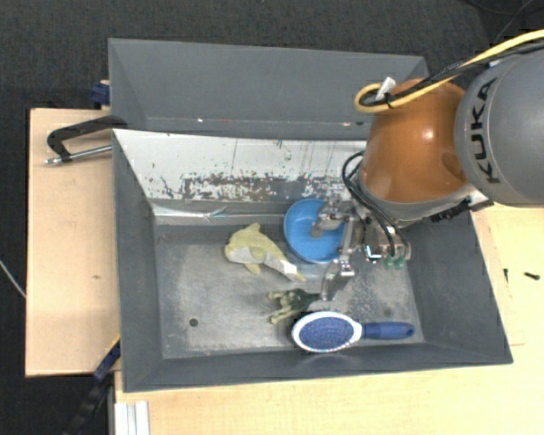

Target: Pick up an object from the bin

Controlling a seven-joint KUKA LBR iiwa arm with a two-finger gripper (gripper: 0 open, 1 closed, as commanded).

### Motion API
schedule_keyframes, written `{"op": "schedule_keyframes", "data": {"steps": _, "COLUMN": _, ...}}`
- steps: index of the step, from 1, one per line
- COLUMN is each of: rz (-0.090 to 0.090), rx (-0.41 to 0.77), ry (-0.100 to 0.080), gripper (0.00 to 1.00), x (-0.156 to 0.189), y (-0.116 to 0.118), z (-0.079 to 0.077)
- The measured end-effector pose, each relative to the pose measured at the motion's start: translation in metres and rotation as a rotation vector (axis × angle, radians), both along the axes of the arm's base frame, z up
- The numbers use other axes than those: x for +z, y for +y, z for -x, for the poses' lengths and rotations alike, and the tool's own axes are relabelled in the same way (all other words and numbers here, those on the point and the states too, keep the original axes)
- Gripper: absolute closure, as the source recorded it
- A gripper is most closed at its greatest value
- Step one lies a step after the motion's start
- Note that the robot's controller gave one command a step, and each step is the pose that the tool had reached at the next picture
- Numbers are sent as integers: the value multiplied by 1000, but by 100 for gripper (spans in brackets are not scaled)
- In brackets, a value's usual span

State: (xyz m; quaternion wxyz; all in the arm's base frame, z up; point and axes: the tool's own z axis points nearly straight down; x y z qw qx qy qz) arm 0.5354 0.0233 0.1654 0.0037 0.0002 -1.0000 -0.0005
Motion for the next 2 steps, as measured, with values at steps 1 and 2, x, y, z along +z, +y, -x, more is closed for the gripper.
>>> {"op": "schedule_keyframes", "data": {"steps": 1, "rz": 1, "rx": 66, "ry": -12, "gripper": 0, "x": -95, "y": -16, "z": -22}}
{"op": "schedule_keyframes", "data": {"steps": 2, "rz": 0, "rx": 65, "ry": -22, "gripper": 100, "x": -89, "y": -15, "z": -25}}
